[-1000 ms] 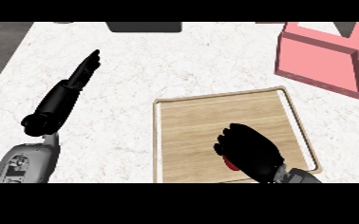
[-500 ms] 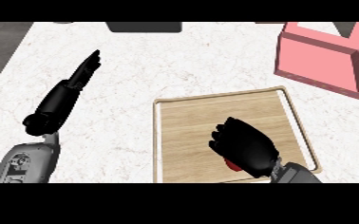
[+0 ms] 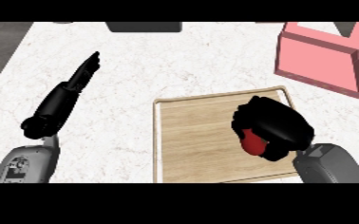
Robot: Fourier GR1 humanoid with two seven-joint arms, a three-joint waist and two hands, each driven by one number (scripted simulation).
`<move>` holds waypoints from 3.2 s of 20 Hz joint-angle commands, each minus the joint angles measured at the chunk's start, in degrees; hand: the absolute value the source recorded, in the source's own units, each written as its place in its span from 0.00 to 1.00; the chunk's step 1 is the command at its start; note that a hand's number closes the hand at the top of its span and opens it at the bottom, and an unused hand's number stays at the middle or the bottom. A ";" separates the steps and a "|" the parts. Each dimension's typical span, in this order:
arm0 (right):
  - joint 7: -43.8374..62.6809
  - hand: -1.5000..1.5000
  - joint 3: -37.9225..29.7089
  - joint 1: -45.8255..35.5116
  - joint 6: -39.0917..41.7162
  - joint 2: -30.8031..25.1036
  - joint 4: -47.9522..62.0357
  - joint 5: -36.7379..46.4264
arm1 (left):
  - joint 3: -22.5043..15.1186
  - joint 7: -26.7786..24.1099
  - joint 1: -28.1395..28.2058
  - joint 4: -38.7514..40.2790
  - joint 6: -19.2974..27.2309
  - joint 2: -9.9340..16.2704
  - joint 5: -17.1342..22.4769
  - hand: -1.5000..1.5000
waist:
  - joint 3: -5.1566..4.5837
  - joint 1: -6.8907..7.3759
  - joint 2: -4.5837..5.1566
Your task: Pick the tomato from the tray and place it in the cardboard box
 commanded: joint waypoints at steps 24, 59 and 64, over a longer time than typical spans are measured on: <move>14.79 1.00 -38.83 -26.67 5.33 -9.98 24.10 -18.27 | 0.15 -1.42 -1.96 2.30 0.13 -1.31 -1.70 0.50 | 0.00 0.83 0.32; -6.00 0.00 -50.57 -49.29 22.73 -22.24 88.87 -28.34 | 0.68 0.10 -4.41 1.31 -2.00 -1.08 -0.14 0.50 | 0.34 3.23 1.30; 1.60 0.00 -55.93 -49.83 22.73 -27.68 91.61 -33.51 | -0.73 1.22 -4.46 -0.24 -1.60 -2.32 -0.64 0.50 | 0.42 4.22 1.95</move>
